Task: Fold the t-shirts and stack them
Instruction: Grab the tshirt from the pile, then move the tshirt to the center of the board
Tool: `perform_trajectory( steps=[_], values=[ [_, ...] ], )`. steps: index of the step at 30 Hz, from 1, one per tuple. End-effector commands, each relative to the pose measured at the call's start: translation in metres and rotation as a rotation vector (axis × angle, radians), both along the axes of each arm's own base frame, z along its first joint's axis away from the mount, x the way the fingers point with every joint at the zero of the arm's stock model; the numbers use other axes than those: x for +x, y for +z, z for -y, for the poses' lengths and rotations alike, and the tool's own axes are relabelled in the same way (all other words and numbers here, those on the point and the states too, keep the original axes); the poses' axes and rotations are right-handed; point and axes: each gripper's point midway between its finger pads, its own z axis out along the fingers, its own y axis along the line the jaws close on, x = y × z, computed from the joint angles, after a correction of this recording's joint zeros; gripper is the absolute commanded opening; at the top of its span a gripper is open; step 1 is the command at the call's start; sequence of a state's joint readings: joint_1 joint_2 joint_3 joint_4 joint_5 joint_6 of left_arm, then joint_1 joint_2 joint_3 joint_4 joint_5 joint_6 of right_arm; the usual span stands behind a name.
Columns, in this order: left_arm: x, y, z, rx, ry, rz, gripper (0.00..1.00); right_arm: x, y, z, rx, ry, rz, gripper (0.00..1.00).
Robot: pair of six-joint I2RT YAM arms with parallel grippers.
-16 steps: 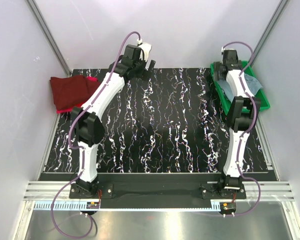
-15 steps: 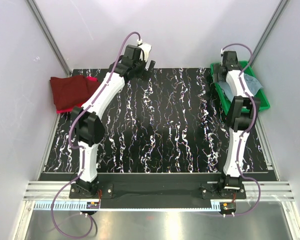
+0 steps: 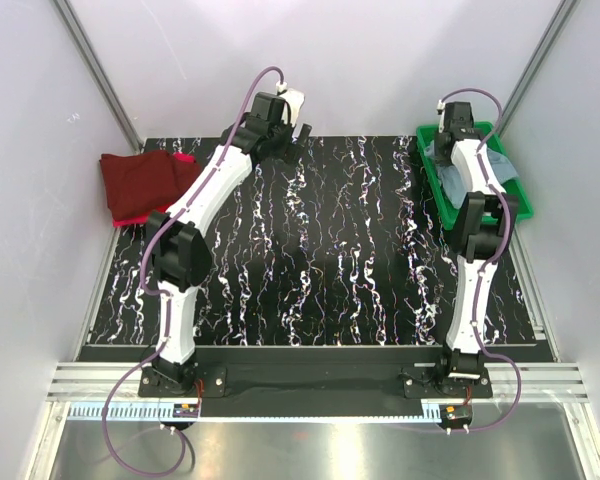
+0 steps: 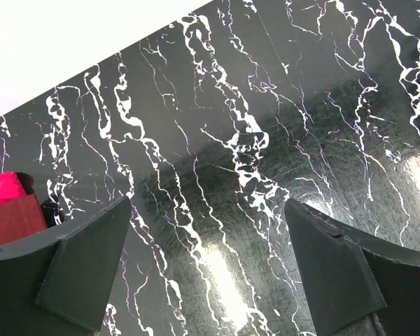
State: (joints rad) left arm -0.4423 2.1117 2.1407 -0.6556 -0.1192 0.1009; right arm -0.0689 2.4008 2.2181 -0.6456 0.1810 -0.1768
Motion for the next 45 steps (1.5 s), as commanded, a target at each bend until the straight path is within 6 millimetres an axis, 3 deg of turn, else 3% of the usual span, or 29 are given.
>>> perform_trajectory(
  steps=[1, 5, 9, 12, 20, 21, 25, 28, 30, 34, 38, 40, 41, 42, 44, 45],
  values=[
    [0.009, 0.028, 0.006, -0.037, -0.001, 0.08, 0.99, -0.005, 0.056, 0.029, -0.061, -0.075, 0.097, 0.09],
    [0.01, 0.031, 0.01, -0.059, -0.016, 0.077, 0.99, -0.017, 0.087, 0.027, -0.061, -0.072, 0.137, 0.09],
    [0.009, 0.034, 0.011, -0.069, -0.022, 0.078, 0.99, -0.029, 0.125, 0.019, -0.037, -0.05, 0.189, 0.0],
    [0.01, 0.034, 0.007, -0.065, -0.012, 0.077, 0.99, -0.038, 0.145, -0.001, 0.036, 0.018, 0.211, 0.0],
    [0.006, 0.028, -0.003, -0.054, 0.006, 0.055, 0.99, -0.082, 0.187, -0.136, 0.402, 0.47, 0.206, 0.0],
    [0.008, 0.029, -0.008, -0.047, 0.025, 0.06, 0.99, -0.09, 0.199, -0.163, 0.431, 0.543, 0.217, 0.0],
    [0.013, 0.027, -0.028, -0.019, 0.098, 0.072, 0.99, -0.123, 0.235, -0.235, 0.572, 0.768, 0.222, 0.0],
    [0.017, 0.032, -0.043, -0.026, 0.143, 0.083, 0.99, -0.143, 0.261, -0.276, 0.685, 0.877, 0.216, 0.0],
    [0.02, 0.037, -0.051, -0.04, 0.168, 0.088, 0.99, -0.15, 0.279, -0.292, 0.799, 0.896, 0.205, 0.0],
    [0.029, 0.044, -0.087, -0.073, 0.267, 0.1, 0.98, -0.158, 0.305, -0.307, 0.924, 0.924, 0.216, 0.0],
    [0.031, 0.04, -0.108, -0.093, 0.321, 0.085, 0.98, -0.161, 0.298, -0.304, 0.909, 0.928, 0.203, 0.01],
    [0.032, 0.037, -0.113, -0.083, 0.339, 0.084, 0.99, -0.155, 0.273, -0.298, 0.875, 0.879, 0.163, 0.05],
    [0.032, 0.033, -0.114, -0.077, 0.343, 0.078, 0.99, -0.152, 0.259, -0.29, 0.859, 0.85, 0.138, 0.24],
    [0.032, 0.033, -0.114, -0.075, 0.342, 0.077, 0.99, -0.15, 0.228, -0.285, 0.858, 0.803, 0.07, 0.42],
    [0.032, 0.03, -0.112, -0.079, 0.329, 0.067, 0.99, -0.149, 0.188, -0.273, 0.811, 0.756, -0.007, 0.82],
    [0.031, 0.03, -0.111, -0.082, 0.333, 0.065, 0.99, -0.147, 0.154, -0.262, 0.793, 0.68, -0.073, 0.88]
  ],
)
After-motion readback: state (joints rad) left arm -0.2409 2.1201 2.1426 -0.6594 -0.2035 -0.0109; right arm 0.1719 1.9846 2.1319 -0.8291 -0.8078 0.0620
